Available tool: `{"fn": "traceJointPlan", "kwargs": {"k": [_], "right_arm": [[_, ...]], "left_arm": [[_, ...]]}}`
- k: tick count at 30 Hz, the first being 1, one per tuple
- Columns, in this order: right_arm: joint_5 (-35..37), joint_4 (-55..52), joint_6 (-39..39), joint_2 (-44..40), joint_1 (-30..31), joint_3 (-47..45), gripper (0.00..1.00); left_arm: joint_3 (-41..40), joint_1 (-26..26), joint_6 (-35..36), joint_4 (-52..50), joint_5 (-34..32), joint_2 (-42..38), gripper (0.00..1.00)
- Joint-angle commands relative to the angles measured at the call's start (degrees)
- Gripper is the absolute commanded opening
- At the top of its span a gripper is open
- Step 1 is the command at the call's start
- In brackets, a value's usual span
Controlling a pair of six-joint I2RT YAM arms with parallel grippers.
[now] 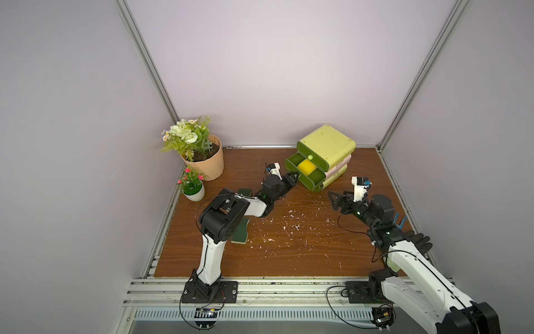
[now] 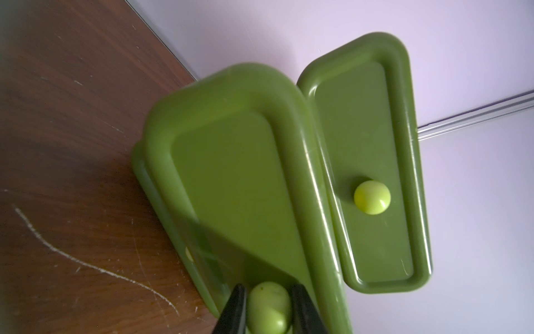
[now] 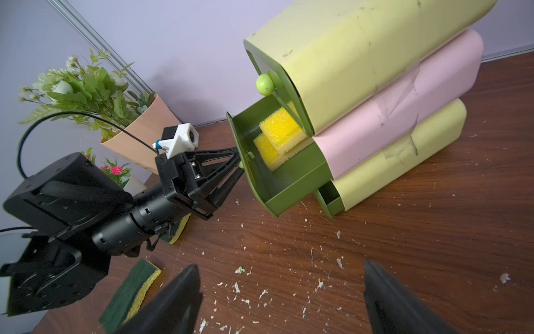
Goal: Take the sponge out of the drawer
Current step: Open the drawer in the storage box.
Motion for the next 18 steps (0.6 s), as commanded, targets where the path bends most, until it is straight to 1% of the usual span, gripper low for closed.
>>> {"fn": "traceJointPlan", "kwargs": {"k": [1,4,8,12,15,18], "right_arm": [[0.11,1.52,-0.78,-0.08,0.33,0.47,0.91],[0.17,1.46,-0.76,-0.15,0.33,0.46,0.91],[0.11,1.52,-0.74,-0.15,0.29,0.46,0.91],[0.09,1.54,-0.7,0.01,0.29,0.47,0.91],[0.09,1.54,-0.66,0.09,0.29,0.48,0.91],[0.09,1.57,-0.67,0.15,0.29,0.46,0.91]], "left_arm": [[-1.86,-0.32,1.19,4.27,0.29,-2.72,0.2],[-3.92,-0.29,1.5,4.79,-0.26,-3.97,0.21],[-5.78,-0.32,1.94,4.92,-0.94,-5.16,0.24],[-6.92,-0.33,1.96,5.17,-1.03,-5.59,0.32],[-7.52,-0.33,2.42,5.07,-1.27,-6.07,0.44],[-8.43,-0.33,2.73,5.06,-1.9,-6.63,0.52]]}}
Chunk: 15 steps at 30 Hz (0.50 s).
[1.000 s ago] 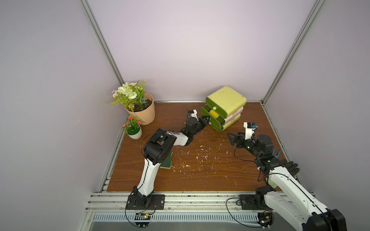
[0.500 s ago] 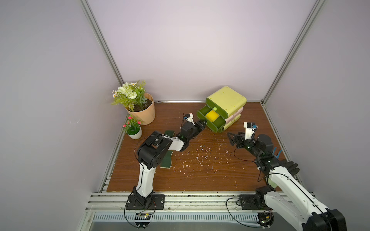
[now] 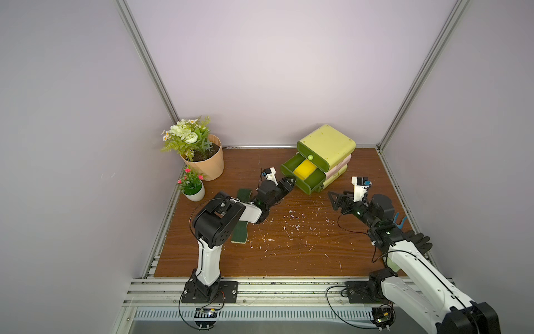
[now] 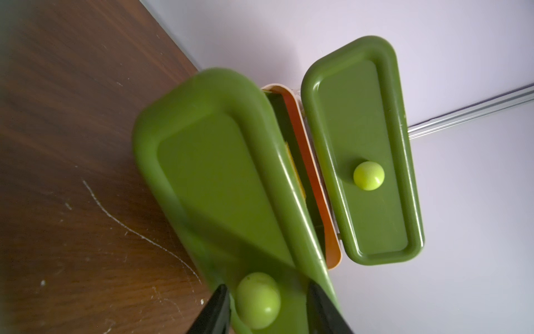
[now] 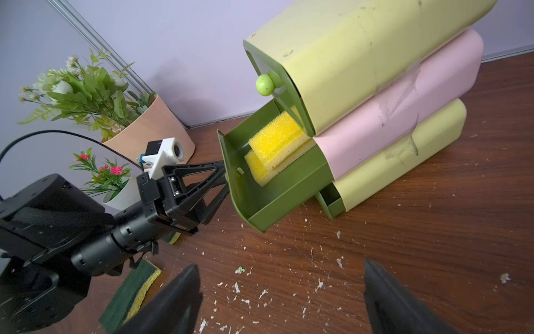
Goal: Take the sponge out of the drawer
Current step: Open the drawer in the storage box.
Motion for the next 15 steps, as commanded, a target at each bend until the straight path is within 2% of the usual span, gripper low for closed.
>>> {"fn": "traceJointPlan", "kwargs": {"k": [1,15], "right_arm": [[0.09,1.55,-0.66,0.15,0.3,0.46,0.91],[0.31,1.48,-0.74,0.0,0.3,0.47,0.92]], "left_arm": [[-0.81,-0.33,1.52,2.3,-0.83,-2.6,0.54],[-7.57,-0.23,4.48,2.17,-5.5,-8.5,0.77]]}}
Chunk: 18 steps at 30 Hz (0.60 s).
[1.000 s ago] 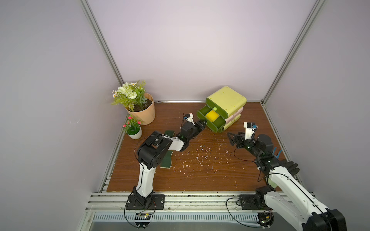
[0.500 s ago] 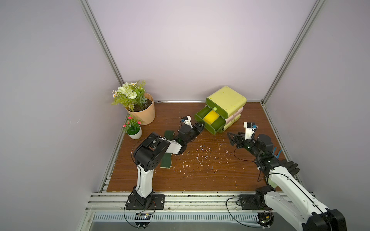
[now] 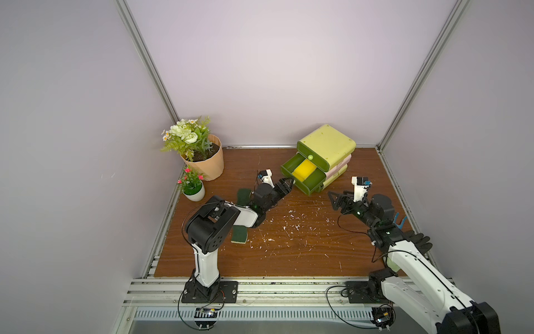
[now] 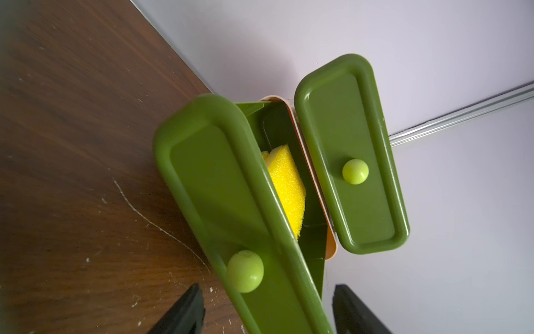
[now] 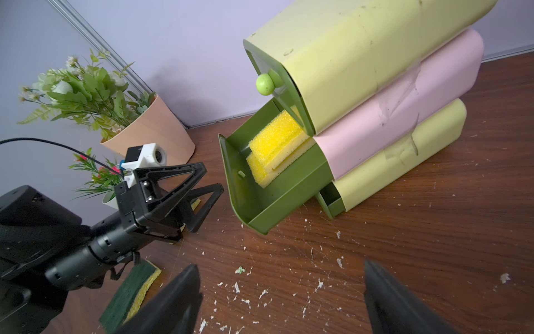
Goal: Take the sponge out of the drawer
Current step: Open the drawer in the storage box.
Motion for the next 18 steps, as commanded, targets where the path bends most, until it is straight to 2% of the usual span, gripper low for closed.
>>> {"fn": "traceJointPlan", "kwargs": {"k": [1,4,8,13,18], "right_arm": [[0.14,1.54,-0.76,-0.03,0.29,0.46,0.92],[0.14,1.54,-0.71,0.1,0.34,0.49,0.91],[0.03,1.54,-0.7,0.15,0.29,0.51,0.91],[0.09,1.54,-0.71,0.12,0.3,0.44,0.91],[0.16,1.37,-0.8,0.0,0.34,0.55,0.91]], "left_arm": [[-2.09,-0.24,2.98,1.32,-3.12,-3.62,0.78],[-3.37,-0.37,6.36,-2.72,-6.02,-7.29,0.81],[-1.01,-1.78,14.43,-14.33,-11.38,-12.49,0.86],[7.56,-4.96,25.76,-29.49,-15.66,-14.7,0.89],[20.08,-7.97,35.91,-42.75,-16.28,-10.9,0.9]]}}
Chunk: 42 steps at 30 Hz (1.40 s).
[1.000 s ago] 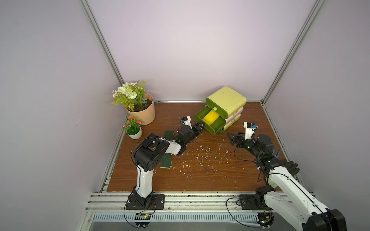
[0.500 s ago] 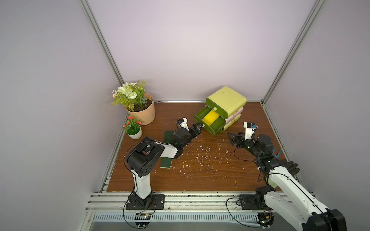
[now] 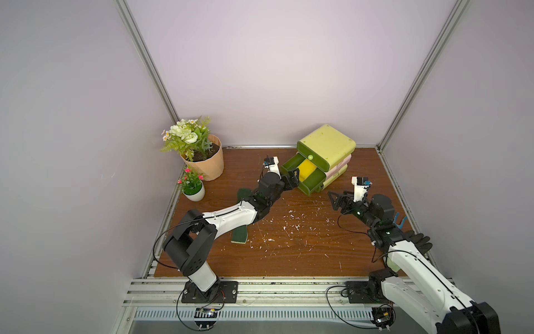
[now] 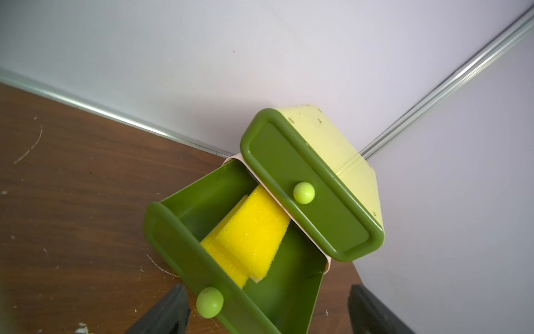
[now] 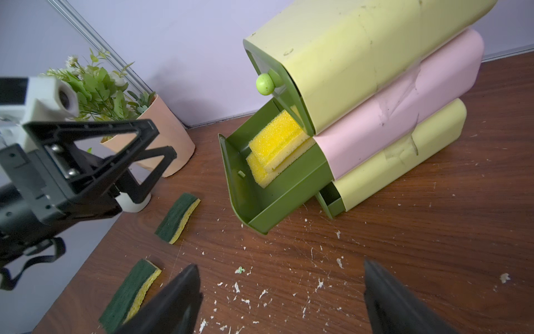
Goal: Take the sponge out of the drawer
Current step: Open the drawer in the storage box, then pick up the sponge from the drawer.
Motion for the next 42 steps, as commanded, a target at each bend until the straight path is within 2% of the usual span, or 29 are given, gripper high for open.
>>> {"fn": "traceJointPlan", "kwargs": {"k": [1,7,13,28,42], "right_arm": [[0.15,1.37,-0.74,-0.13,0.35,0.47,0.91],[0.1,1.36,-0.78,-0.21,0.37,0.55,0.91],[0.19,1.23,-0.87,-0.33,0.37,0.55,0.91],[0.17,1.2,-0.82,-0.17,0.37,0.55,0.91],[0.09,1.2,-0.85,0.1,0.37,0.55,0.91]], "left_arm": [[7.92,-2.16,11.36,-13.43,-2.24,2.98,0.9],[21.54,-2.76,19.26,-26.14,-1.16,10.03,0.9],[32.76,-2.85,24.64,-36.87,-4.33,15.91,0.9],[41.55,-2.84,31.52,-43.6,-8.03,22.93,0.89],[46.79,-0.31,31.71,-46.71,-2.01,27.57,0.89]]}}
